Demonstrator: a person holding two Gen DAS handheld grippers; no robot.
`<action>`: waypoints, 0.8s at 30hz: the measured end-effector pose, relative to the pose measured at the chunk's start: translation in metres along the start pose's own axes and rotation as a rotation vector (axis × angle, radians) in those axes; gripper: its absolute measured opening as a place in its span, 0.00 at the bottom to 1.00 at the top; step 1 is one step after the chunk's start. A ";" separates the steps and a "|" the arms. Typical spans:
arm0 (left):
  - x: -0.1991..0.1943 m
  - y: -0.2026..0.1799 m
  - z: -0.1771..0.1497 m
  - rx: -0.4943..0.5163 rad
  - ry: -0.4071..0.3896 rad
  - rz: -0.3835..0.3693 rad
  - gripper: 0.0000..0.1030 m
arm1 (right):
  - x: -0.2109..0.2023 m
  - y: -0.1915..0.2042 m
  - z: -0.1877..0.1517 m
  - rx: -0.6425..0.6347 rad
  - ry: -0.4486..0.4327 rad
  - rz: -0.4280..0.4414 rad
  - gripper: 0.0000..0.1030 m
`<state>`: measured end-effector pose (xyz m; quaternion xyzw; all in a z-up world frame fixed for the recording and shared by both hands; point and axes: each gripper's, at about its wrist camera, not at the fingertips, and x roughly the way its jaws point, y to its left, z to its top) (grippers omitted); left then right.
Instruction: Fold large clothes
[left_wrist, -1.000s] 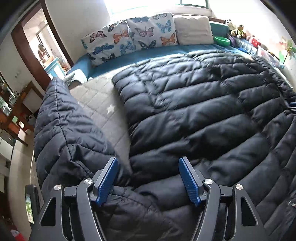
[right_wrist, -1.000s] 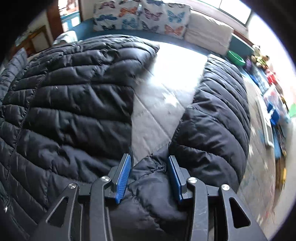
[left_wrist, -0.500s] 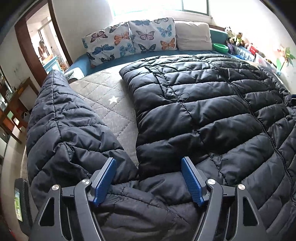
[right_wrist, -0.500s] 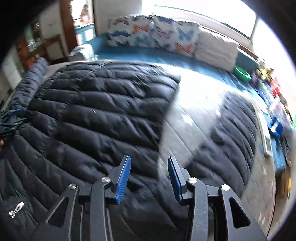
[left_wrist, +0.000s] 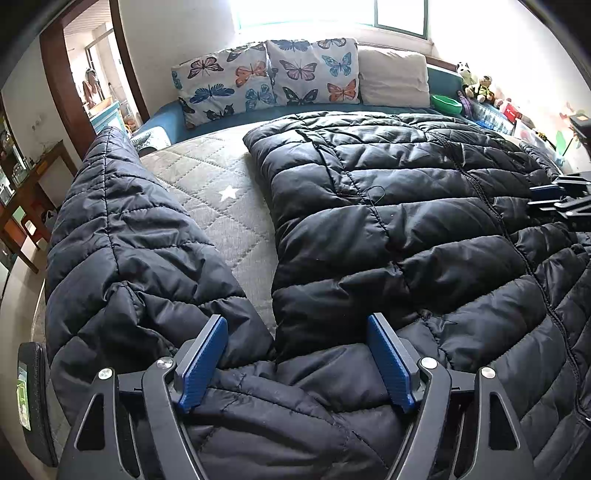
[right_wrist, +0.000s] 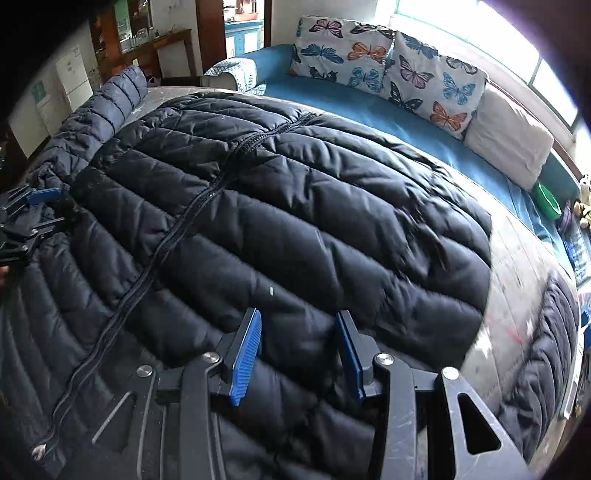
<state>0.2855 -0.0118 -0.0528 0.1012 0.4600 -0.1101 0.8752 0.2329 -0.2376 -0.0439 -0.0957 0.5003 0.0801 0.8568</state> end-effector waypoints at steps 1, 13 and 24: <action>0.001 0.000 0.000 -0.001 -0.001 -0.001 0.80 | 0.004 -0.003 0.003 0.000 -0.001 -0.005 0.45; -0.016 -0.016 0.007 0.059 -0.011 0.071 0.81 | -0.068 -0.079 -0.037 0.253 -0.112 -0.152 0.45; -0.078 -0.061 0.003 0.049 -0.034 -0.088 0.81 | -0.099 -0.204 -0.124 0.638 -0.138 -0.214 0.51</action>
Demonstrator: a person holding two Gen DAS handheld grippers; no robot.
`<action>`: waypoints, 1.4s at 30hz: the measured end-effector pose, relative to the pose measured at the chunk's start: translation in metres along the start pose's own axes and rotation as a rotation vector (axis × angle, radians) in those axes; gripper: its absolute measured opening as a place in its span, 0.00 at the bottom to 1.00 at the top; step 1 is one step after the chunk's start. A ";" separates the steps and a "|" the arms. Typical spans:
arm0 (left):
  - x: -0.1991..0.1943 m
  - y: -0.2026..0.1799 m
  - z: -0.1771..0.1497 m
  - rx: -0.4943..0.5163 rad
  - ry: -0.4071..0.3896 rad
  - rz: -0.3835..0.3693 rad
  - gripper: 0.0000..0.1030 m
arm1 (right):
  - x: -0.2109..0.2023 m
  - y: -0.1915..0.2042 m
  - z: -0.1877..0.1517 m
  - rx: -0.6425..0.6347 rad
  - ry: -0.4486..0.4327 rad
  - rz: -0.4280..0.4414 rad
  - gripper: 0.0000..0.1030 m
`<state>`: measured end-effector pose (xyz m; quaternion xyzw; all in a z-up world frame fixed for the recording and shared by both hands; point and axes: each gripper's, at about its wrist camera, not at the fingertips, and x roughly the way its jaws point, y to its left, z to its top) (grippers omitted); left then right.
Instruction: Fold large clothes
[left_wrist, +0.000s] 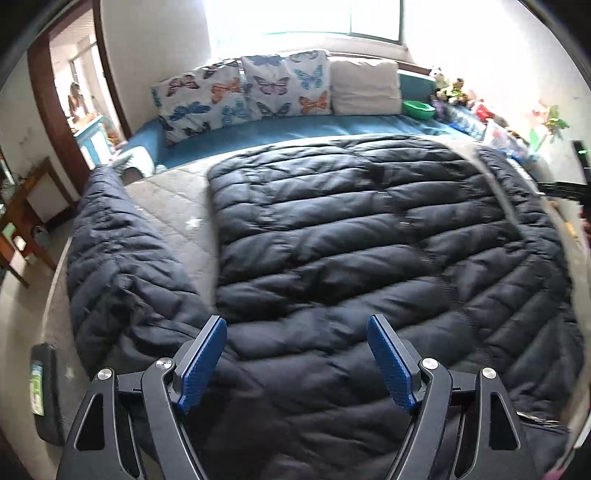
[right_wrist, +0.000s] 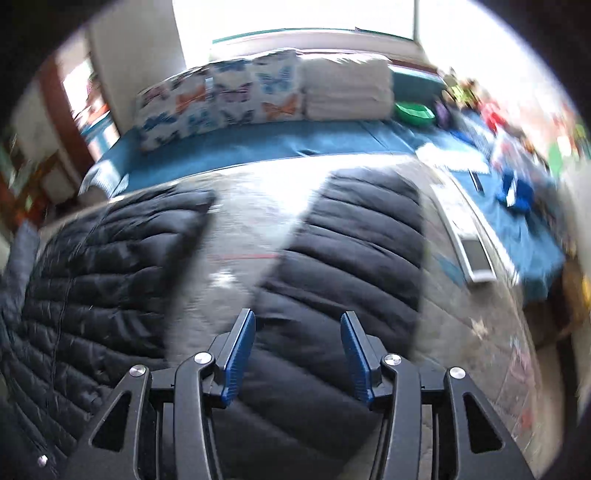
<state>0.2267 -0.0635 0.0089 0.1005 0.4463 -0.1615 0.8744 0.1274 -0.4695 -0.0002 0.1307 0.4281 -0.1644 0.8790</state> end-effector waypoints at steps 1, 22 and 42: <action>-0.002 -0.007 -0.002 0.004 0.001 -0.014 0.81 | 0.008 -0.014 0.001 0.035 0.007 0.003 0.51; 0.014 -0.070 -0.012 0.105 0.084 -0.110 0.81 | 0.072 -0.067 0.035 0.230 -0.019 0.148 0.39; -0.064 -0.038 -0.038 0.063 -0.080 -0.040 0.81 | -0.130 0.136 0.043 -0.262 -0.370 0.154 0.10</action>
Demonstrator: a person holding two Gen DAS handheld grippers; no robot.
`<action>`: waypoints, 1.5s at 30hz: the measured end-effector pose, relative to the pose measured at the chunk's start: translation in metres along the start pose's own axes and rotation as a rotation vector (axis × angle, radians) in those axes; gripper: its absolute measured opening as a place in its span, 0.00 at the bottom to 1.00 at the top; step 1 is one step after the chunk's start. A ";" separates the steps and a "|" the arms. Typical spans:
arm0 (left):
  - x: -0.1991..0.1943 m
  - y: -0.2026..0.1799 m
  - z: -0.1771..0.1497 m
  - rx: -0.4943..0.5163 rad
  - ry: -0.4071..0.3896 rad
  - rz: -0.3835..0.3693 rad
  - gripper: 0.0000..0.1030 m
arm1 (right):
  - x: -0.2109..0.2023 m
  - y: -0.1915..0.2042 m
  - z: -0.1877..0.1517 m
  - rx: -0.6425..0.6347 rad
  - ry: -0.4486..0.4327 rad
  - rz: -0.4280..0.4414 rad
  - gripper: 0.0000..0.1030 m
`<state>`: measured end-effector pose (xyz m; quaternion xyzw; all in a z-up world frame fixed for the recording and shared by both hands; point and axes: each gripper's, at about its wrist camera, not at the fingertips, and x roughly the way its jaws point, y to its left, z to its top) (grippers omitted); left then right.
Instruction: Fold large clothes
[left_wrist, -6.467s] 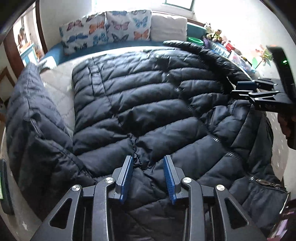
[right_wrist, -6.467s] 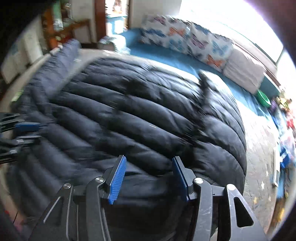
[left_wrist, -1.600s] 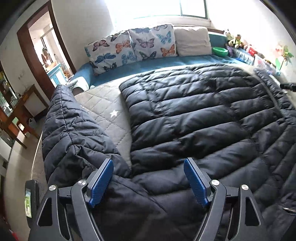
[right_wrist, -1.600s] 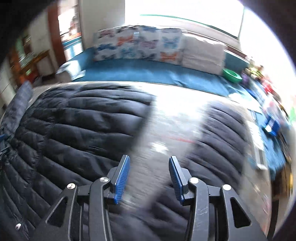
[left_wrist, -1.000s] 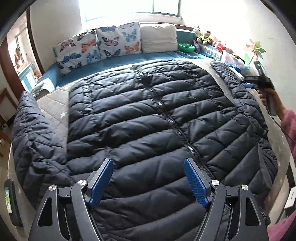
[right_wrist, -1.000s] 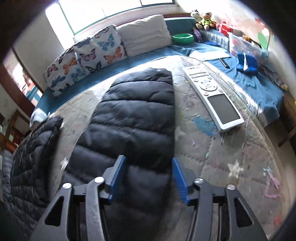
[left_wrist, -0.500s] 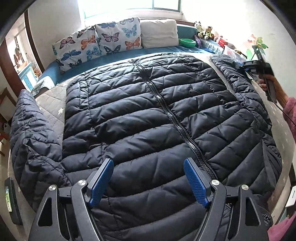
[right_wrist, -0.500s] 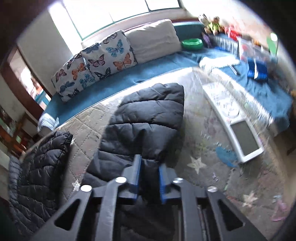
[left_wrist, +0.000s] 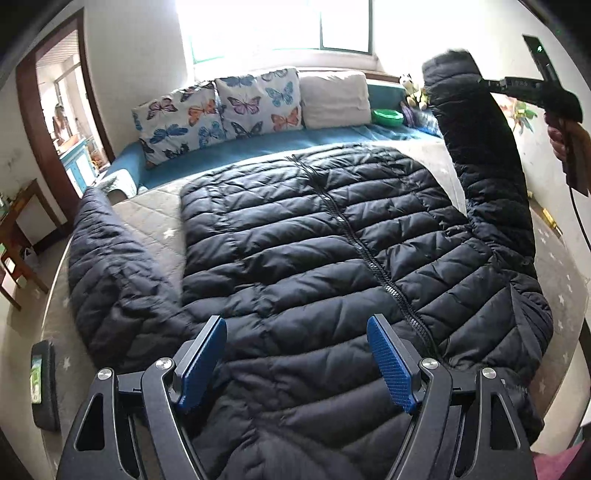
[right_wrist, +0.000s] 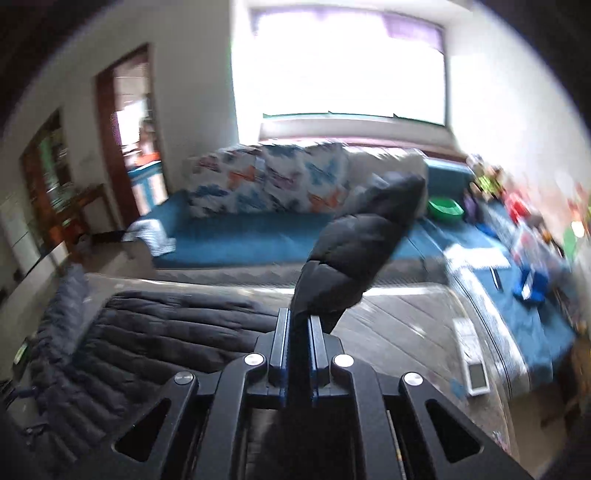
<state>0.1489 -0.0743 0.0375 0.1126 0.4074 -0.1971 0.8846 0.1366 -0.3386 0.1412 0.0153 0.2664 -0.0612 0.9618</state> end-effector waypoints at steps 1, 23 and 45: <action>-0.008 0.005 -0.005 -0.010 -0.015 0.003 0.81 | -0.006 0.019 0.002 -0.029 -0.010 0.027 0.09; -0.037 0.072 -0.061 -0.178 -0.017 -0.009 0.87 | 0.022 0.101 -0.069 -0.369 0.251 -0.034 0.71; -0.059 0.108 -0.093 -0.275 -0.056 0.036 0.87 | 0.009 0.194 -0.020 -0.384 0.182 -0.014 0.14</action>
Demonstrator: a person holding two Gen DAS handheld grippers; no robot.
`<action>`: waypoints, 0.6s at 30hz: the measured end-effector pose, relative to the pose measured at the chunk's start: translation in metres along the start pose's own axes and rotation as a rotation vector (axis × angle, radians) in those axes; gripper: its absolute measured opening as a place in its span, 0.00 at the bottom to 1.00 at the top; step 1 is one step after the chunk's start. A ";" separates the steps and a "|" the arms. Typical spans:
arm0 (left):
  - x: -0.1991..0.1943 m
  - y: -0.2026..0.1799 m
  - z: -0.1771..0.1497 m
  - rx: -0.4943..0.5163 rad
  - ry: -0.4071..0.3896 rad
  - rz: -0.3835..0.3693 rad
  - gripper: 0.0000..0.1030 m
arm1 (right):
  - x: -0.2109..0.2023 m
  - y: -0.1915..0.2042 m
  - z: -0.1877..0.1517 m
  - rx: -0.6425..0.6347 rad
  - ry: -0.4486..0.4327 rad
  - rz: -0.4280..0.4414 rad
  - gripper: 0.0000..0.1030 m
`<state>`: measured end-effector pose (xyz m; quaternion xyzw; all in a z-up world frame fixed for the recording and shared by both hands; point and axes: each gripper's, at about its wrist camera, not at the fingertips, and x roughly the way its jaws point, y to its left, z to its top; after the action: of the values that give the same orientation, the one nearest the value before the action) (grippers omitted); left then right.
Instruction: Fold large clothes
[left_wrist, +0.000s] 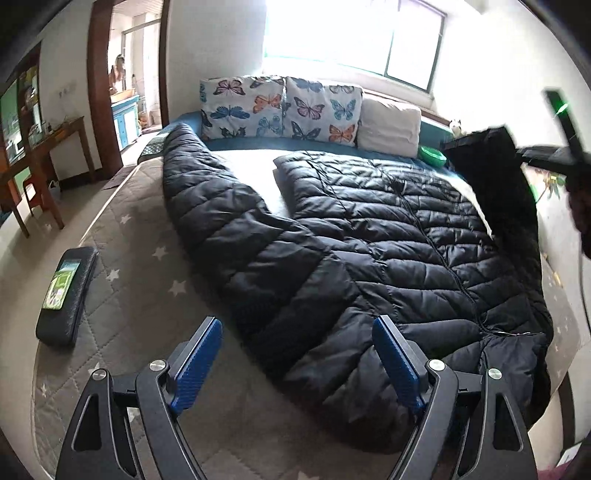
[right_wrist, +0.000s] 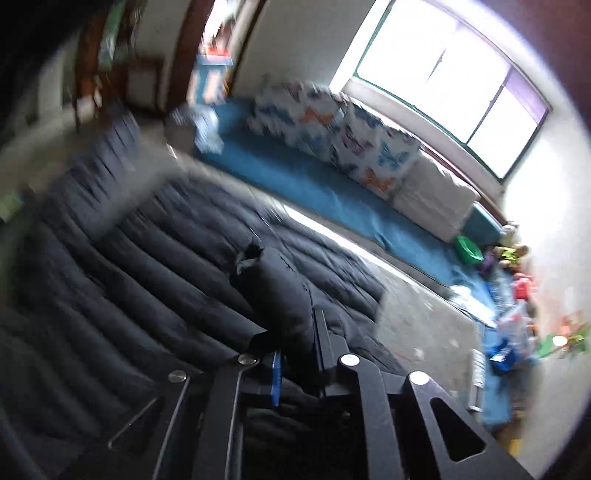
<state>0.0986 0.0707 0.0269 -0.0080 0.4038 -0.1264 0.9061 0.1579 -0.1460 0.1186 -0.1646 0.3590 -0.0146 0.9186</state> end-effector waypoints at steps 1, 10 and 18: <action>-0.005 0.004 -0.001 -0.011 -0.007 -0.006 0.87 | -0.017 0.010 0.009 0.007 -0.033 0.033 0.14; -0.041 0.025 -0.025 -0.045 -0.062 -0.018 0.87 | -0.092 0.122 0.042 0.005 -0.060 0.416 0.16; -0.052 0.035 -0.036 -0.073 -0.058 -0.005 0.87 | -0.091 0.156 0.015 -0.198 -0.022 0.411 0.40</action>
<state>0.0463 0.1201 0.0366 -0.0455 0.3818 -0.1134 0.9161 0.0856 0.0193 0.1395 -0.1775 0.3748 0.2100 0.8854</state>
